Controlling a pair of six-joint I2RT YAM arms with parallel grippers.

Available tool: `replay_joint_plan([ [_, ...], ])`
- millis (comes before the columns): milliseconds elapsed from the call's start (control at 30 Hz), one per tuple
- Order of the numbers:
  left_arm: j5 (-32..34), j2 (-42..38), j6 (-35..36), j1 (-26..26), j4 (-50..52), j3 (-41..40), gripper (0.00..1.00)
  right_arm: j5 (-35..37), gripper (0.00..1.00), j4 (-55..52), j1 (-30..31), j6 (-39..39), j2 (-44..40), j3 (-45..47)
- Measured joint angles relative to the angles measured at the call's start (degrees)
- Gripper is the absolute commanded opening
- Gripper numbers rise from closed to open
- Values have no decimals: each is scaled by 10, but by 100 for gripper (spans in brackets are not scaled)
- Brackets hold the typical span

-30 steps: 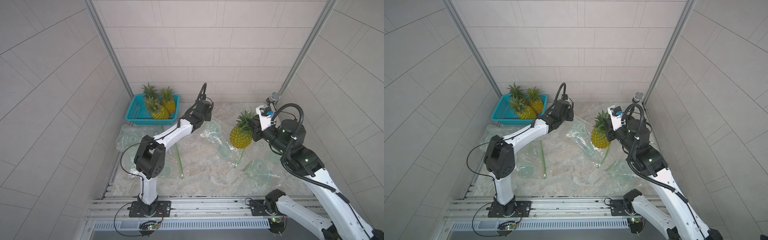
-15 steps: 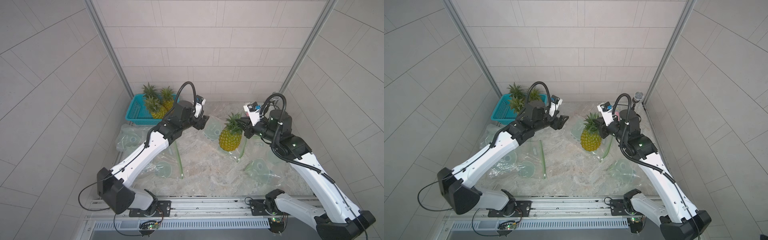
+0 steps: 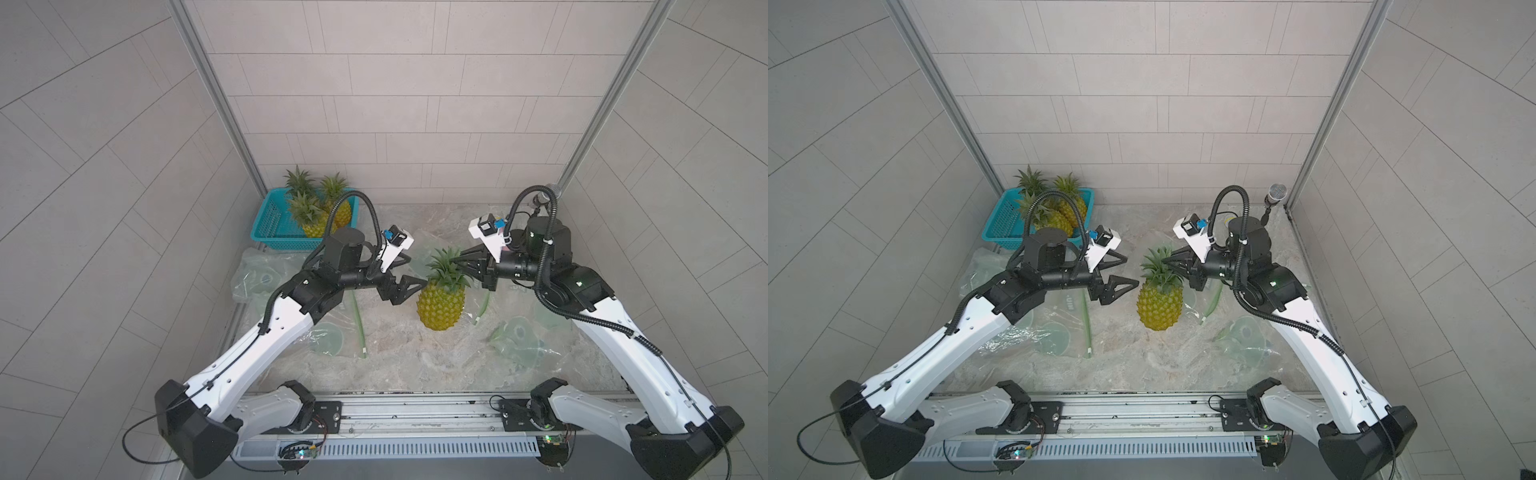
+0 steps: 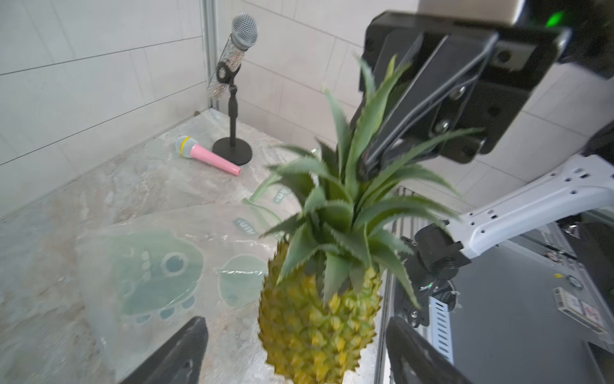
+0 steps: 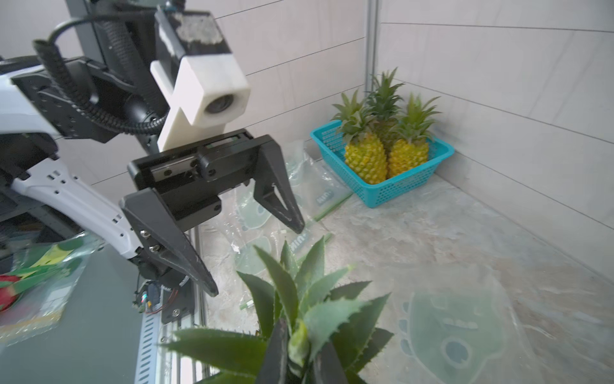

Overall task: Open the zip-top bag and take out the pineapple
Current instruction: Place the pineapple in the basket.

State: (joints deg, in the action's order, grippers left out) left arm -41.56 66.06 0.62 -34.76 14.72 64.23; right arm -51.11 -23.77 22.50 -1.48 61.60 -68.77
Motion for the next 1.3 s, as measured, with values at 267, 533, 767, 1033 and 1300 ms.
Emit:
replay_joint_plan([
  [267,-59,11,-40,-5,-62,-17,88,-33,0,33,31,20,13,0],
  [533,-75,12,-49,-14,-77,-18,88,-38,0,67,58,33,34,0],
  [767,-70,16,-49,-14,-76,-19,86,-35,0,83,70,48,47,0],
  [1033,-64,20,-46,-18,-76,-19,85,-29,0,100,75,64,54,0],
  [1300,-63,29,-36,-26,-71,-19,82,-25,0,103,78,73,58,0],
])
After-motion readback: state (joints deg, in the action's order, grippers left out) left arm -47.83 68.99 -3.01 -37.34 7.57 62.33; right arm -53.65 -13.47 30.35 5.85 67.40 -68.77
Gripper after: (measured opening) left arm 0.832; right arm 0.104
